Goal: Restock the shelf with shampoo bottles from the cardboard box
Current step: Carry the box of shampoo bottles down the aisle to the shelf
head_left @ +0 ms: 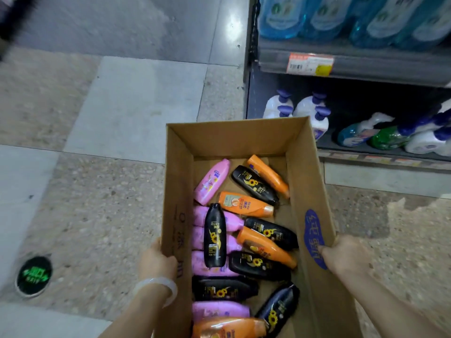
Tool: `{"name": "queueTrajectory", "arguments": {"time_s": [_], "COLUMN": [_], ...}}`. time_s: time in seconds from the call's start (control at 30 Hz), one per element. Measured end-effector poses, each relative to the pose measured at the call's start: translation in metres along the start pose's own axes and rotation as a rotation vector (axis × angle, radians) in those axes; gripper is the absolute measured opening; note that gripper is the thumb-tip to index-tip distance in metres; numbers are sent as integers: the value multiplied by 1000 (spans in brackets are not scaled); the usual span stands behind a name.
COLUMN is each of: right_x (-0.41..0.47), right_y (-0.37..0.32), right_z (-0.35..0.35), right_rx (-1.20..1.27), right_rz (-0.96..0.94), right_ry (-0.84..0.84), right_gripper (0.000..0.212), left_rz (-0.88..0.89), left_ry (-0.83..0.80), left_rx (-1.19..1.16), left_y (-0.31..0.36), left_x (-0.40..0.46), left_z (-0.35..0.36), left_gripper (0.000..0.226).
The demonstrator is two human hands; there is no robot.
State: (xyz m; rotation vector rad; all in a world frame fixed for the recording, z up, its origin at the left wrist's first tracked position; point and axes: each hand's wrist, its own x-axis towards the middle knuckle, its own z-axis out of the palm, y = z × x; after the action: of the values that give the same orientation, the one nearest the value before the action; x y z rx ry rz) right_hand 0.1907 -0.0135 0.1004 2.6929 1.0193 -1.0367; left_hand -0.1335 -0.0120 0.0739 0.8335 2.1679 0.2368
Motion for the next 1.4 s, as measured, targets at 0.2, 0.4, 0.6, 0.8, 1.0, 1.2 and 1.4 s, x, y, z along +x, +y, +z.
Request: {"name": "queueTrajectory", "arguments": {"time_s": [0.2,0.4,0.6,0.8,1.0,1.2,1.4], "right_x": [-91,-176,-245,-264,-242,-207,-148], "right_y": [-90,-196,-293,-380,-482,-588,-708], "right_z": [-70,-151,-223,-271,-317,-359,-398], "right_rx": [-26,-73,-97,-57,-47,-81,-136], "right_rz": [-156,-296,-417,-480,-505,-496,-465], "right_ry": [-64,-15,78,65,6,4,32], "right_gripper": [14,17,10,21,23,21,24], "left_rz": [-44,-35,45,41,7,-34,35], "left_ry": [103,170,251,337,321,324,265], "left_rx": [-37,-13,-52,19,1,-8,24], "left_y": [30,77,129,197,283,366,470], "left_x": [-58,-99,-114,-90,-31,38,145], "left_z": [-145,-286,-407,-490,-542,-573,-602], "left_gripper": [26,30,25,22,18,22,14]}}
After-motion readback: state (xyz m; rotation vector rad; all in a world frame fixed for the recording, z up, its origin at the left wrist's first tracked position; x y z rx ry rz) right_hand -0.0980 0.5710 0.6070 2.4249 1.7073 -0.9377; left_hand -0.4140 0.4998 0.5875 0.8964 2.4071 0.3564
